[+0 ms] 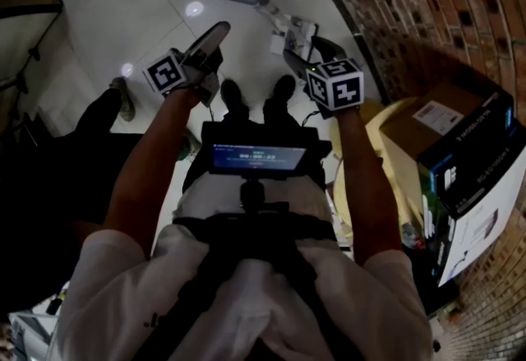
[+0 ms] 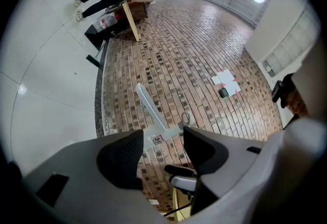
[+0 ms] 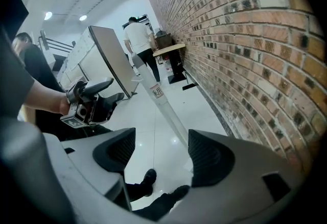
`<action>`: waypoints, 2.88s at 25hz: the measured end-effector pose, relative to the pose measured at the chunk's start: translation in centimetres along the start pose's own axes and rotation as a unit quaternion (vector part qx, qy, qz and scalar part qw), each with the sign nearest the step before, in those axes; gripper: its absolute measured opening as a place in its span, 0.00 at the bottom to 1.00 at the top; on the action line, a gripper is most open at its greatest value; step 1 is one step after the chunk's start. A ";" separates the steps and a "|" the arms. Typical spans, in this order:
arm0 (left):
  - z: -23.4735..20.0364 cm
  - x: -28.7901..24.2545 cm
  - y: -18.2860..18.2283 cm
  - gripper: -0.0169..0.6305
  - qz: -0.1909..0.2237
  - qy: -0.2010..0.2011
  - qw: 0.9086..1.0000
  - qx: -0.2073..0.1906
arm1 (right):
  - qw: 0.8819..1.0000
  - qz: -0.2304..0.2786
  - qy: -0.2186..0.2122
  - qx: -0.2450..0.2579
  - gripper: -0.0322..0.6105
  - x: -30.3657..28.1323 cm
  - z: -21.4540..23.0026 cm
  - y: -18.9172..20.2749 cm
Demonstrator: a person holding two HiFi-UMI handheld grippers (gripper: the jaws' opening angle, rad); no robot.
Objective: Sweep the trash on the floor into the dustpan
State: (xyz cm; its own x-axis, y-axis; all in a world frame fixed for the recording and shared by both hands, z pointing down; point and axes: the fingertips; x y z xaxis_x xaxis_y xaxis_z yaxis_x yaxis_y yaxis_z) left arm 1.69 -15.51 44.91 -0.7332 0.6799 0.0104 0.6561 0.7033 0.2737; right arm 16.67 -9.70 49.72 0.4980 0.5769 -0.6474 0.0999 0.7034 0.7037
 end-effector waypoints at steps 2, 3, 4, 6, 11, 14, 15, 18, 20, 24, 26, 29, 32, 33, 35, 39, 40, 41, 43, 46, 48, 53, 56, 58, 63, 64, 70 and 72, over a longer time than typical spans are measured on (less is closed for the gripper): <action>0.6 0.8 0.7 0.38 0.010 -0.003 1.000 -0.001 | 1.000 0.005 -0.003 -0.001 0.55 0.6 0.1 -0.1; 0.9 1.1 1.1 0.38 0.013 -0.003 1.000 -0.002 | 1.000 0.008 -0.004 -0.001 0.55 0.9 0.2 -0.2; 1.3 1.4 1.5 0.38 0.016 -0.001 1.000 -0.004 | 1.000 0.011 -0.006 -0.001 0.55 1.2 0.3 -0.3; 2.3 2.0 2.2 0.37 0.018 0.006 1.000 -0.011 | 1.000 0.013 -0.015 -0.001 0.55 1.5 0.2 -0.6; 5.4 3.2 4.7 0.19 0.019 0.029 0.999 -0.038 | 0.999 0.018 -0.048 0.005 0.36 2.4 -0.8 -1.2; 6.7 3.8 5.8 0.12 0.014 0.036 0.998 -0.051 | 0.997 0.022 -0.069 0.014 0.25 2.8 -1.9 -1.4; 7.0 4.0 6.1 0.11 0.011 0.037 0.998 -0.056 | 0.997 0.021 -0.073 0.016 0.22 2.9 -2.3 -1.3; 7.9 4.5 6.7 0.09 -0.005 0.043 0.997 -0.070 | 0.997 0.016 -0.073 0.024 0.15 3.3 -3.4 -1.1; 8.3 4.7 6.7 0.06 -0.023 0.050 0.995 -0.083 | 0.997 0.016 -0.065 0.025 0.11 3.2 -3.9 -1.4; 9.8 6.4 7.6 0.05 -0.054 0.070 0.988 -0.124 | 0.999 0.025 -0.043 0.020 0.05 4.9 -5.3 -1.4; 10.1 8.1 8.4 0.05 -0.065 0.064 0.987 -0.134 | 0.999 0.033 -0.035 0.018 0.05 5.9 -6.3 -1.0; 10.4 10.4 8.5 0.05 -0.077 0.053 0.986 -0.137 | 0.999 0.041 -0.027 0.016 0.05 6.8 -8.0 -0.8; 11.0 12.3 8.1 0.05 -0.079 0.056 0.984 -0.150 | 0.999 0.046 -0.020 0.020 0.05 7.5 -9.7 -0.5; 11.2 13.0 8.0 0.05 -0.079 0.057 0.983 -0.155 | 0.999 0.047 -0.017 0.020 0.05 7.8 -10.2 -0.4; 11.3 14.4 7.9 0.05 -0.083 0.054 0.981 -0.168 | 0.998 0.052 -0.013 0.019 0.05 8.3 -11.3 -0.1; 11.4 16.8 8.0 0.05 -0.094 0.050 0.972 -0.211 | 0.998 0.061 0.007 0.016 0.05 9.7 -12.9 0.9; 11.5 17.3 7.9 0.03 -0.095 0.052 0.969 -0.220 | 0.998 0.065 0.013 0.014 0.05 10.0 -13.3 1.1; 11.6 17.8 7.8 0.03 -0.096 0.054 0.968 -0.226 | 0.997 0.069 0.020 0.013 0.05 10.3 -13.7 1.2; 11.5 18.9 7.9 0.03 -0.102 0.065 0.962 -0.243 | 0.996 0.080 0.032 0.008 0.05 11.0 -14.3 1.6; 11.4 20.2 8.2 0.03 -0.113 0.080 0.956 -0.258 | 0.994 0.100 0.049 -0.005 0.05 12.0 -15.1 1.8; 12.2 20.7 8.3 0.03 -0.117 0.081 0.959 -0.246 | 0.992 0.112 0.061 -0.012 0.05 12.7 -15.7 2.0; 13.4 21.6 9.1 0.03 -0.133 0.088 0.958 -0.237 | 0.987 0.136 0.084 -0.027 0.05 14.9 -17.0 2.7; 14.1 21.6 9.7 0.03 -0.136 0.089 0.958 -0.236 | 0.985 0.145 0.089 -0.028 0.05 16.0 -17.2 3.0; 14.6 21.6 10.0 0.03 -0.134 0.091 0.957 -0.239 | 0.985 0.147 0.088 -0.027 0.05 16.7 -17.2 3.1; 16.2 20.7 10.5 0.03 -0.118 0.081 0.959 -0.244 | 0.986 0.144 0.083 -0.018 0.05 18.5 -16.2 3.3; 16.3 20.5 10.6 0.03 -0.114 0.078 0.960 -0.244 | 0.986 0.143 0.080 -0.016 0.05 18.8 -15.9 3.2; 17.4 18.7 13.4 0.03 -0.117 0.072 0.962 -0.237 | 0.987 0.141 0.072 -0.002 0.05 21.5 -13.6 2.9; 17.8 18.0 14.3 0.03 -0.116 0.073 0.962 -0.238 | 0.988 0.141 0.069 0.002 0.05 22.1 -12.9 2.9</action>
State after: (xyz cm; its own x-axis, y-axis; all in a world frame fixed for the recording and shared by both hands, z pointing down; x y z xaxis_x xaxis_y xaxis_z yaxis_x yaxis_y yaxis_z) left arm 1.06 10.44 31.91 -0.8903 0.4549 0.0211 0.3410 0.6350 0.6932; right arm 16.87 10.47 33.64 0.3839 0.8010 -0.4594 -0.0215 0.5051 0.8628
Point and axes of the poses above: the fingertips, and each gripper's own axes: x backward along the fingers, z to its right, y out of its underside, and after that the axes turned 7 degrees about z, right-handed
